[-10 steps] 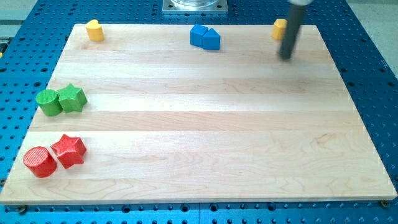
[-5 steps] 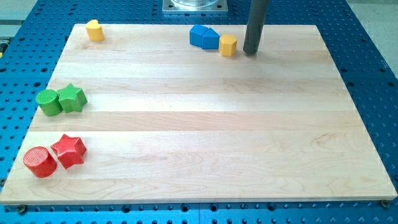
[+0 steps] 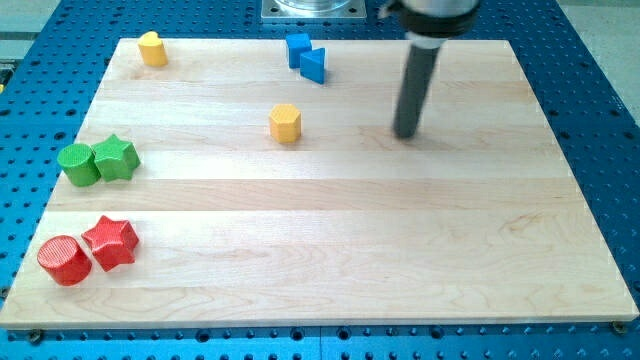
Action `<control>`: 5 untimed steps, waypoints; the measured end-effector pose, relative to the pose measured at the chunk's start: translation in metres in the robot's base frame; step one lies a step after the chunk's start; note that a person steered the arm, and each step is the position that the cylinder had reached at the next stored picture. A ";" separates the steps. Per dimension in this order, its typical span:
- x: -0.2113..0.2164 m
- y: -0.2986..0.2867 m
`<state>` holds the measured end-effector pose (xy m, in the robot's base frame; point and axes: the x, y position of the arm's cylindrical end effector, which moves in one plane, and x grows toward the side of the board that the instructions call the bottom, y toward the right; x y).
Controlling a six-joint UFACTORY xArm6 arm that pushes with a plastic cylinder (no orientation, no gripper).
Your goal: Push the yellow hexagon towards the top left corner
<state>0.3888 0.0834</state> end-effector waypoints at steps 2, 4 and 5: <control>-0.033 -0.186; -0.016 -0.229; -0.065 -0.257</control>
